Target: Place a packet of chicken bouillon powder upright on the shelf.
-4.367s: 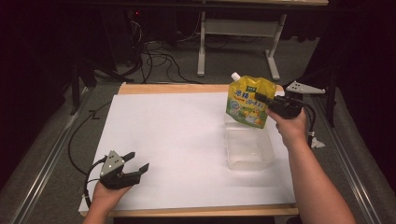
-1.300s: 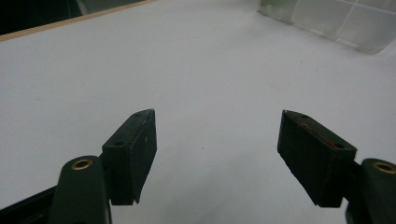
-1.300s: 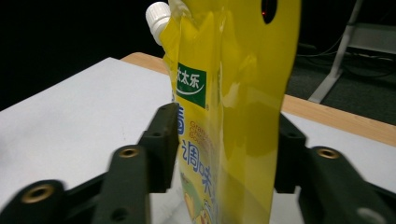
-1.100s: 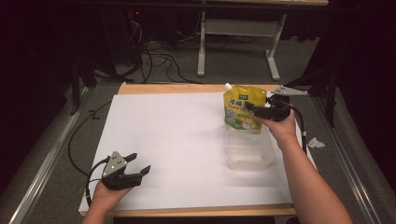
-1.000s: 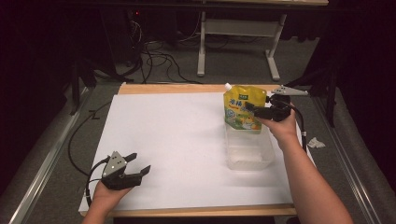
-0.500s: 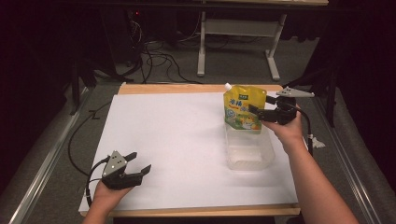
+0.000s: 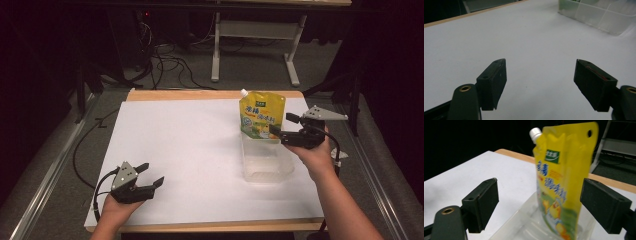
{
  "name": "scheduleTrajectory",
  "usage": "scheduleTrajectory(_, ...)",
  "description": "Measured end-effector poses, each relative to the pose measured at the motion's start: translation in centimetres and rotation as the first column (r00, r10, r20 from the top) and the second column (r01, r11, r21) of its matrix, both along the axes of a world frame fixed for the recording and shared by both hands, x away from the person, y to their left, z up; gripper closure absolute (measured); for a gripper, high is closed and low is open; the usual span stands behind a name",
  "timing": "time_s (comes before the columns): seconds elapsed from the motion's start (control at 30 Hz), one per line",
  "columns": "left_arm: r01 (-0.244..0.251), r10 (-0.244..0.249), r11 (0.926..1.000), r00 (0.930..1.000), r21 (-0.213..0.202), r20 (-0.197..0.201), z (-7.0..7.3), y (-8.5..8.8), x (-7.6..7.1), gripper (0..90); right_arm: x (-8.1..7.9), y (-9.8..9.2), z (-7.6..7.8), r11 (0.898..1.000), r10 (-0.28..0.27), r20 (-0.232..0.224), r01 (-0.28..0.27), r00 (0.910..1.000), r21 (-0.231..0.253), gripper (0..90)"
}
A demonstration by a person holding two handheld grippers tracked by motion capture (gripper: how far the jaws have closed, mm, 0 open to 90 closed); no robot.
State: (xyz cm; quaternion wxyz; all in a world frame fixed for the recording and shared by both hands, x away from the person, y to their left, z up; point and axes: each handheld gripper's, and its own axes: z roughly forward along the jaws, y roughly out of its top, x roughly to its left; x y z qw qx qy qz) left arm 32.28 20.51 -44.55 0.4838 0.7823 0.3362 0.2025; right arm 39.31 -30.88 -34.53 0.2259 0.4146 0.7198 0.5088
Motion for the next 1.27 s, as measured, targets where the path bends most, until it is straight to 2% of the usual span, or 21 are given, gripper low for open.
scheduleTrajectory(0.4, 0.028, -0.028, 0.9994, 0.9996, 0.021, 0.005, 0.2, -1.6, -0.5, 25.0, -6.3, 2.6, -1.7, 0.997, 0.079, 0.035, -0.079, 0.9963, -0.015, 14.8)
scheduleTrajectory(0.53, 0.041, -0.041, 0.9989, 0.9992, 0.022, 0.003, 0.2, -2.0, -0.6, 24.5, -8.1, 3.3, -3.1, 0.996, 0.089, 0.047, -0.088, 0.9949, -0.022, 14.9)
scheduleTrajectory(0.63, 0.051, -0.051, 0.9983, 0.9987, 0.026, -0.005, 0.0, -2.4, -0.6, 24.2, -9.5, 3.5, -5.0, 0.997, 0.082, 0.071, -0.081, 0.9941, -0.017, 15.1)
scheduleTrajectory(0.73, 0.059, -0.059, 0.9975, 0.9982, 0.038, -0.015, -0.3, -2.8, -0.4, 23.8, -10.0, 3.9, -6.0, 0.991, 0.113, 0.062, -0.108, 0.9916, -0.084, 15.2)
scheduleTrajectory(0.83, 0.06, -0.06, 0.998, 0.9977, 0.019, -0.032, -0.5, -3.1, -0.2, 23.3, -9.6, 3.8, -6.2, 0.991, 0.127, 0.051, -0.124, 0.9905, -0.056, 15.1)
scheduleTrajectory(0.97, 0.062, -0.062, 0.9981, 0.9975, -0.009, -0.035, -0.3, -3.6, -0.3, 23.0, -9.3, 3.5, -6.4, 0.99, 0.14, 0.05, -0.138, 0.989, -0.039, 15.1)
scheduleTrajectory(1.07, 0.063, -0.064, 0.9978, 0.9973, -0.022, -0.035, -0.3, -3.8, -0.3, 22.8, -9.0, 2.9, -6.7, 0.991, 0.136, 0.034, -0.136, 0.9902, -0.006, 15.1)
scheduleTrajectory(1.27, 0.071, -0.072, 0.9973, 0.9969, -0.019, -0.032, -0.2, -4.1, -0.4, 23.2, -8.8, 1.9, -6.6, 0.993, 0.106, 0.037, -0.107, 0.9937, 0.041, 15.4)
